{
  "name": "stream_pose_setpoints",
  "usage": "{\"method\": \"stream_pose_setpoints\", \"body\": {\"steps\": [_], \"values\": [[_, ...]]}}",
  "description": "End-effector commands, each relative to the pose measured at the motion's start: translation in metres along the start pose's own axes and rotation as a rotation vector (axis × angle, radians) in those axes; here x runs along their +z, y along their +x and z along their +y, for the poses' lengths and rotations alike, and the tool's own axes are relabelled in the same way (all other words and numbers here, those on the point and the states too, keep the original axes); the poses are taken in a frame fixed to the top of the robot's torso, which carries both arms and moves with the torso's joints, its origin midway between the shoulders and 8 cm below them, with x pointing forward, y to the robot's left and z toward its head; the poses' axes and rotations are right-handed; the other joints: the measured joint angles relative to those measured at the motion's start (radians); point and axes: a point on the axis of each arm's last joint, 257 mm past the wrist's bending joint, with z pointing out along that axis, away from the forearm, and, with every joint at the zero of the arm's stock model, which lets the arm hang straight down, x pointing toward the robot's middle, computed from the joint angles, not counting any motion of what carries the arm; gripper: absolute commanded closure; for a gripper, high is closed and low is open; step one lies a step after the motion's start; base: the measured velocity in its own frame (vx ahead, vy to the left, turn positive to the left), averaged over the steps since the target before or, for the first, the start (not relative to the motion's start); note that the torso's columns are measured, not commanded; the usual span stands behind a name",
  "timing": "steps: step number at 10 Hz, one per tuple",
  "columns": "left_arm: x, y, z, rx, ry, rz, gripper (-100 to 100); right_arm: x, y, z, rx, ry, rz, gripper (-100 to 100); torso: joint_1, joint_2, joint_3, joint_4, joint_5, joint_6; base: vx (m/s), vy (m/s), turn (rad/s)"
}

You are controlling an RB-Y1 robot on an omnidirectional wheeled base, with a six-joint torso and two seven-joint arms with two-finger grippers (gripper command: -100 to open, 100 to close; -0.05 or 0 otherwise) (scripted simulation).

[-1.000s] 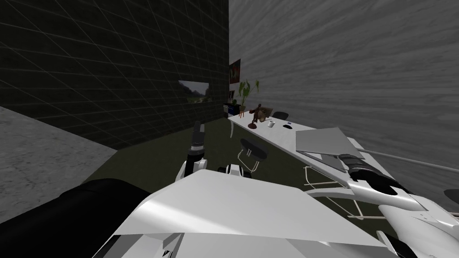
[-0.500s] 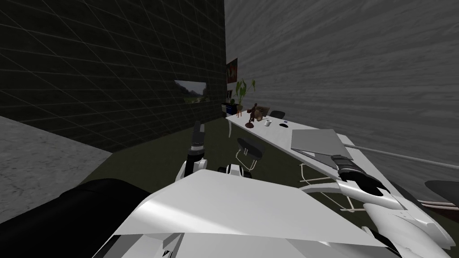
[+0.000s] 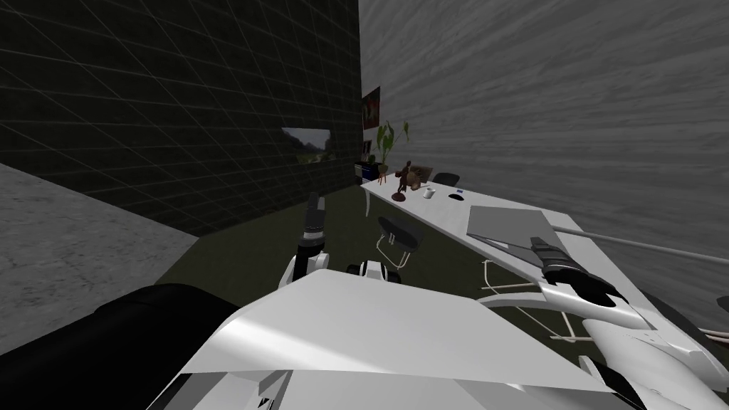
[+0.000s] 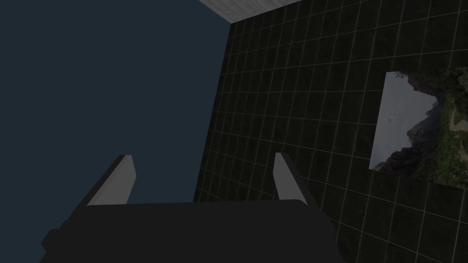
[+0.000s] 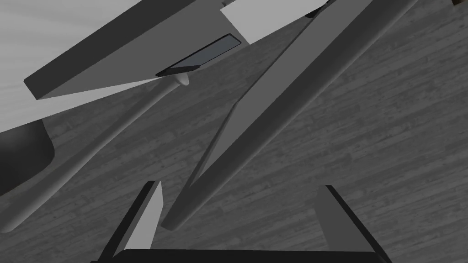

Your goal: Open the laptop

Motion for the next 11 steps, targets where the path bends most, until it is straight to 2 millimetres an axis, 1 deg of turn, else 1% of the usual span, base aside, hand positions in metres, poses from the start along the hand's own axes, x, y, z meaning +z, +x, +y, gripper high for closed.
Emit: {"method": "stream_pose_setpoints", "body": {"steps": [1, 4, 5, 6, 11], "values": [[0.000, 0.000, 0.000, 0.000, 0.000, 0.000, 0, 0.007, -0.023, 0.005, -0.002, 0.012, -0.014, -100, 0.000, -0.001, -0.001, 0.000, 0.001, 0.000, -0.061, 0.026, 0.055], [0.000, 0.000, 0.000, 0.000, 0.000, 0.000, 0, 0.014, -0.046, 0.009, -0.003, 0.028, -0.028, -100, -0.002, -0.002, -0.001, -0.001, -0.001, 0.000, -0.057, 0.020, 0.060], [0.000, 0.000, 0.000, 0.000, 0.000, 0.000, 0, 0.011, -0.039, 0.008, -0.003, 0.026, -0.022, -100, -0.003, -0.002, -0.001, -0.001, -0.001, 0.000, -0.022, 0.003, 0.013], [0.000, 0.000, 0.000, 0.000, 0.000, 0.000, 0, 0.011, -0.039, 0.008, -0.002, 0.029, -0.022, 0, -0.003, -0.003, -0.002, -0.001, -0.002, 0.001, 0.000, 0.000, 0.000], [0.000, 0.000, 0.000, 0.000, 0.000, 0.000, 0, 0.011, -0.039, 0.008, -0.002, 0.029, -0.022, 0, -0.005, -0.003, -0.001, -0.002, -0.004, 0.000, 0.000, 0.000, 0.000]]}}
